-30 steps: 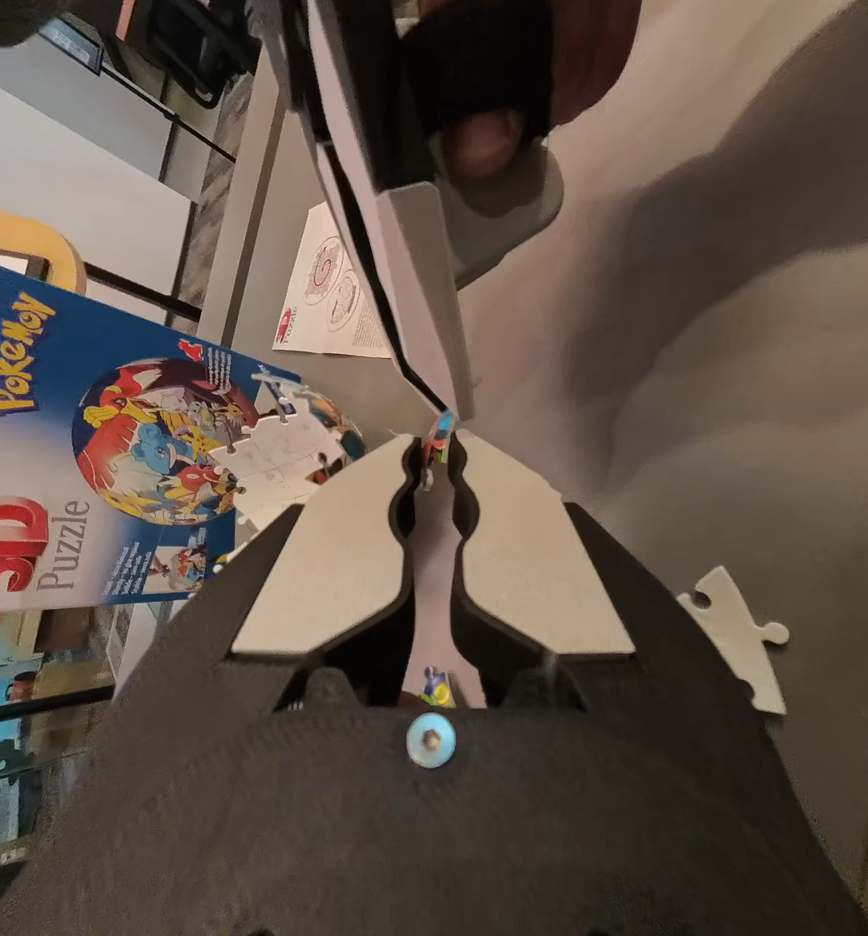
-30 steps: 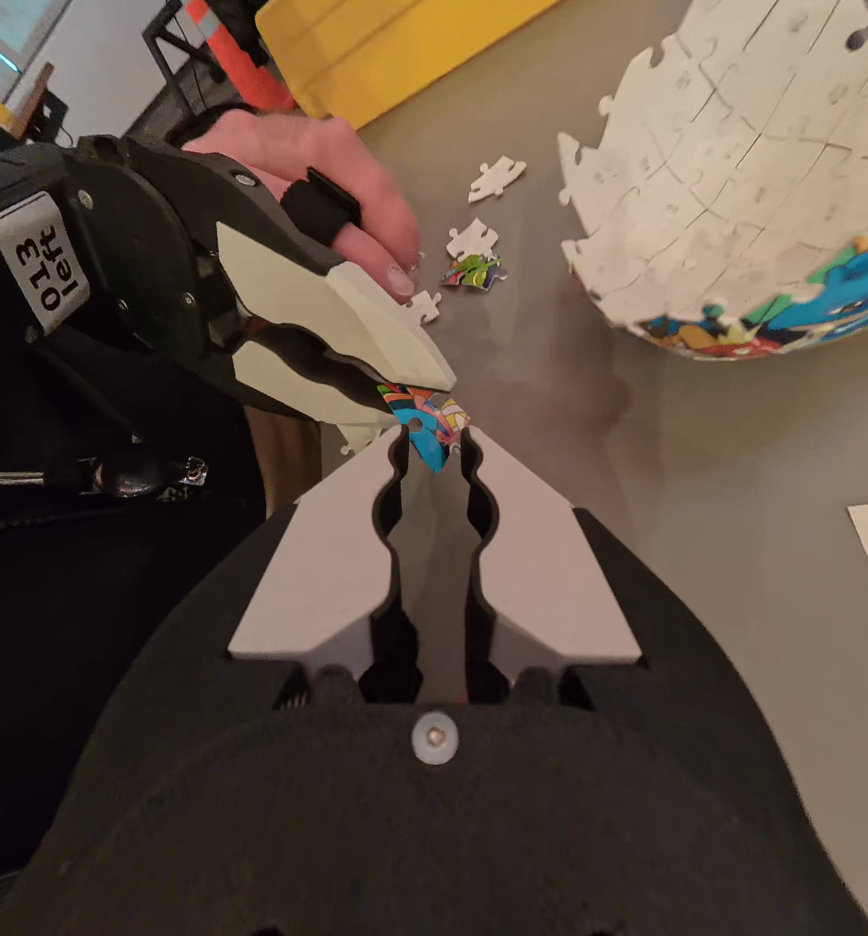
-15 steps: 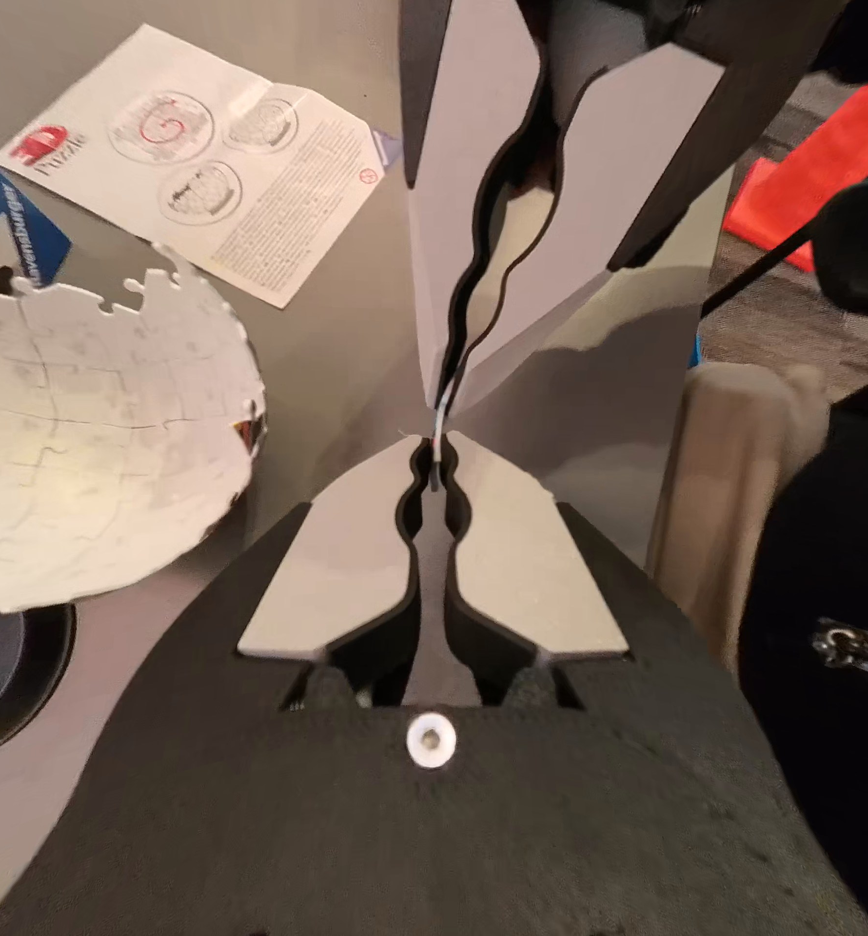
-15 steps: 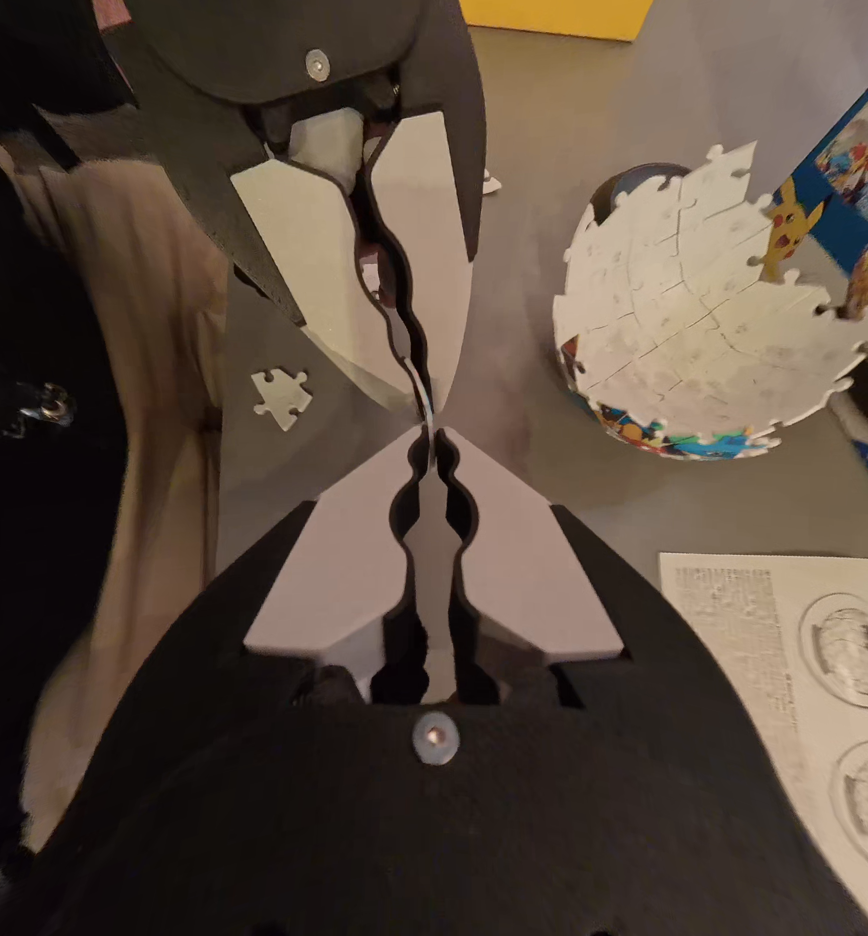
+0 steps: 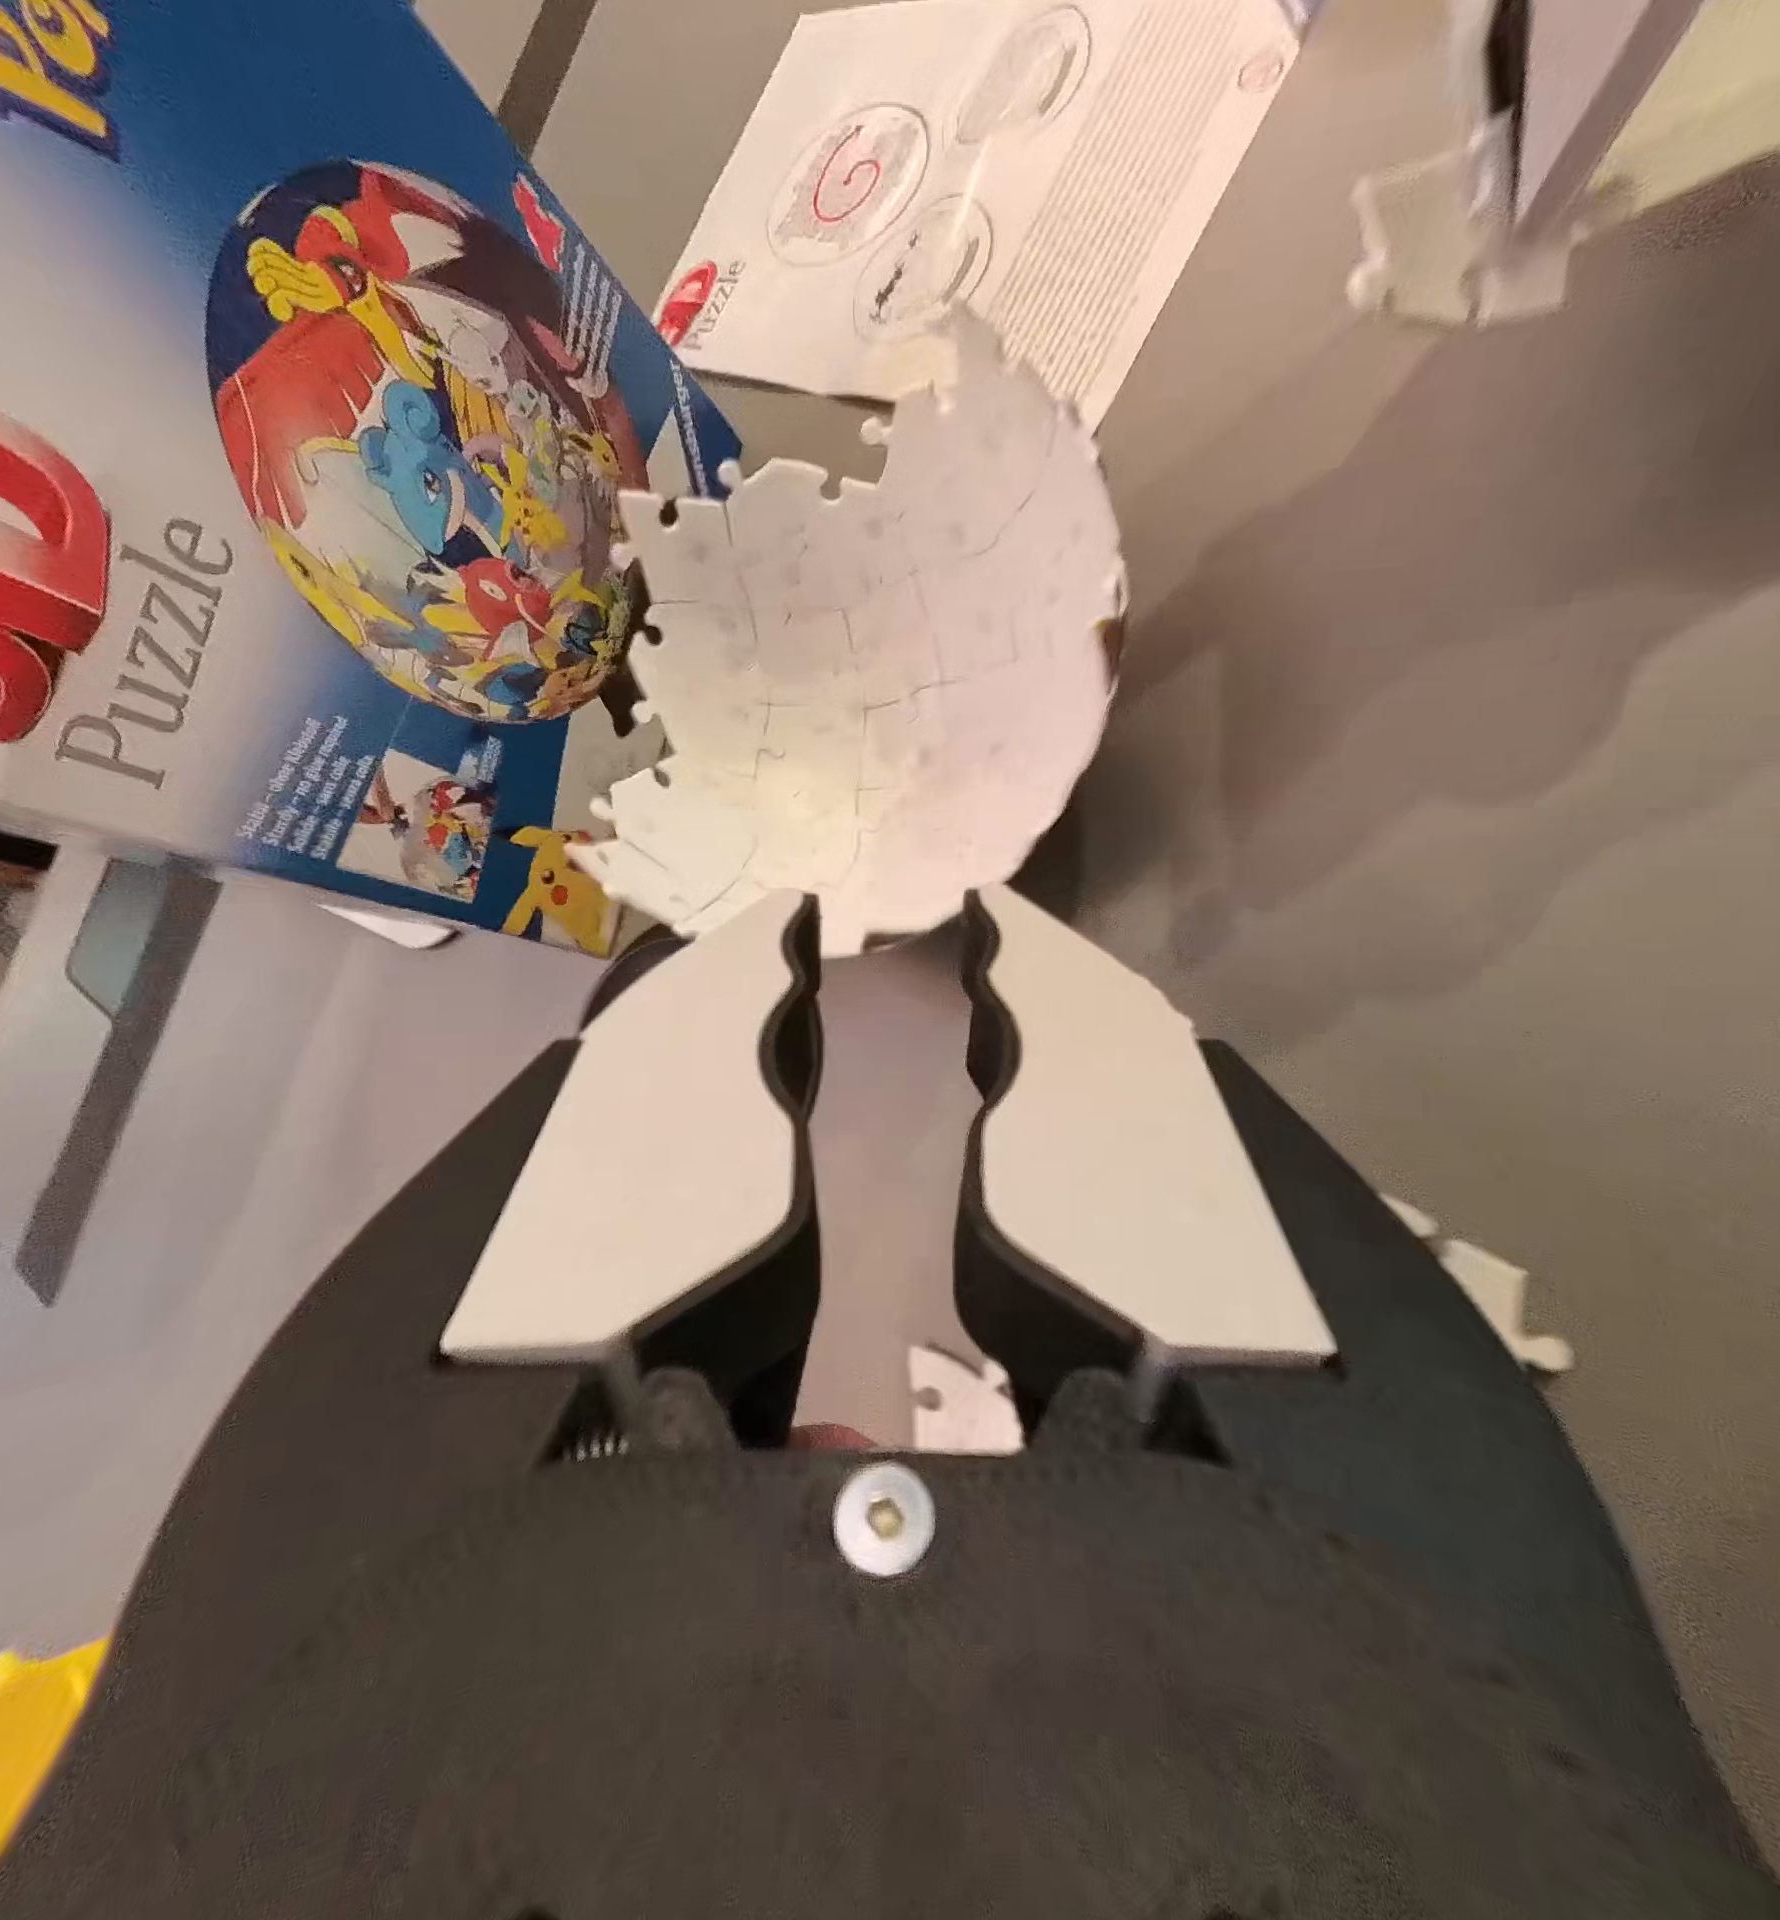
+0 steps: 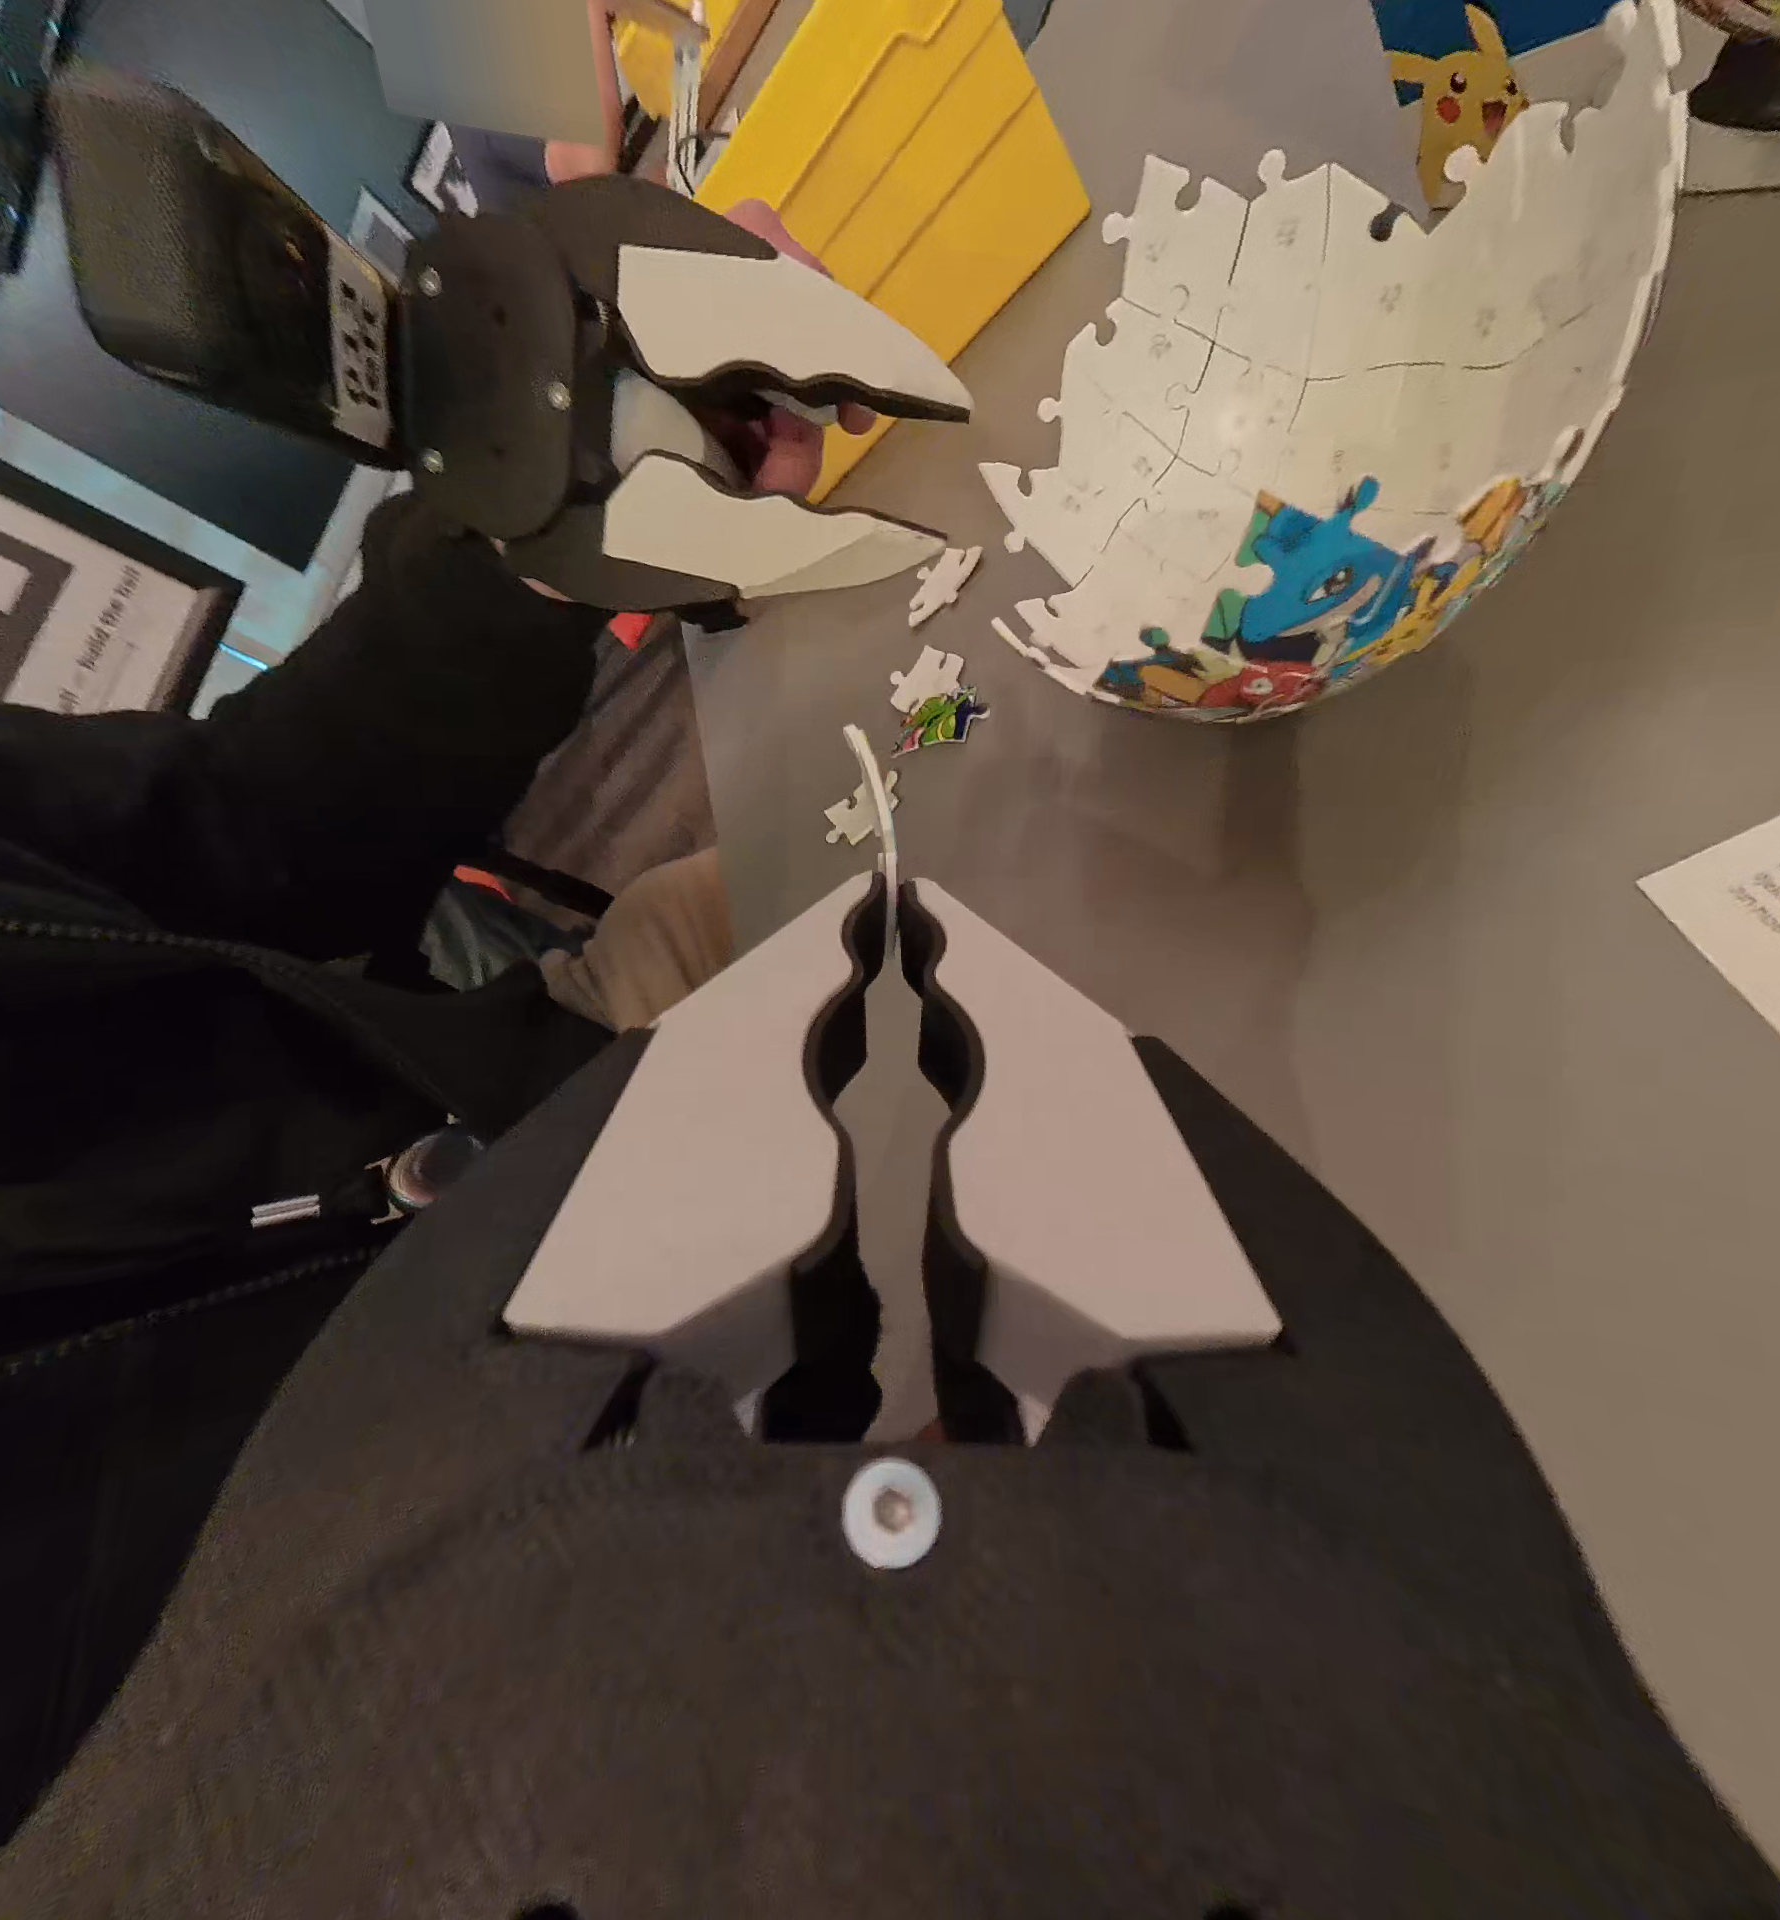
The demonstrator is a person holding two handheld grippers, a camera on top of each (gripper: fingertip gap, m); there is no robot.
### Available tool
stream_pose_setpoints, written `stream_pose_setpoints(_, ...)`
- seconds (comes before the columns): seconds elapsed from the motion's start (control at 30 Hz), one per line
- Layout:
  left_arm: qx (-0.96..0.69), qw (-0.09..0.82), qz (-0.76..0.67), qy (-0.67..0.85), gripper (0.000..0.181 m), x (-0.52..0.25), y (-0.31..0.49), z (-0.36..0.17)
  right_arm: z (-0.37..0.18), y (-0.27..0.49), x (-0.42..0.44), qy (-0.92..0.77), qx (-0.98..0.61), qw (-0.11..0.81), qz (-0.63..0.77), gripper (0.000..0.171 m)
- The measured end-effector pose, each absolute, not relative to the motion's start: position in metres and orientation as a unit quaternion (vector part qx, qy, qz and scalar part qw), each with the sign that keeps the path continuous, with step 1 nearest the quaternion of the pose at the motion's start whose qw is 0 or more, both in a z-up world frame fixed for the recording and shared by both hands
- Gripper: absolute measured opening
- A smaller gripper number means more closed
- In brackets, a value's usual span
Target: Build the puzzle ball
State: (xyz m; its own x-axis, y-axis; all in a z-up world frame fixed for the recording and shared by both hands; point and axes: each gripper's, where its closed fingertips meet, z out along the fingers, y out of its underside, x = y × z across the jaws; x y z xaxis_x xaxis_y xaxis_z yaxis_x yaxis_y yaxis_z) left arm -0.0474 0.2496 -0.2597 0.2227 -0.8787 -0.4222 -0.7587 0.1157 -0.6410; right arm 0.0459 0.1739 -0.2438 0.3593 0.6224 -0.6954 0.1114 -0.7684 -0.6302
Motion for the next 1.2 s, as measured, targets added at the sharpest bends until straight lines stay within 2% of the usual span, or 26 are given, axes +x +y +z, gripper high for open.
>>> stream_pose_setpoints(0.23,-0.615,0.397,-0.014,0.681,0.024,-0.045,0.263,-0.283,-0.248,0.174,0.048,-0.205,-0.786,0.244,0.53,0.0)
stream_pose_setpoints(0.73,-0.597,0.382,-0.004,0.705,0.02,-0.011,0.218,-0.306,-0.261,0.18,0.057,-0.195,-0.805,0.252,0.501,0.0)
stream_pose_setpoints(1.2,-0.61,0.386,0.035,0.692,0.021,0.003,0.204,-0.316,-0.286,0.185,0.042,-0.225,-0.855,0.275,0.378,0.0)
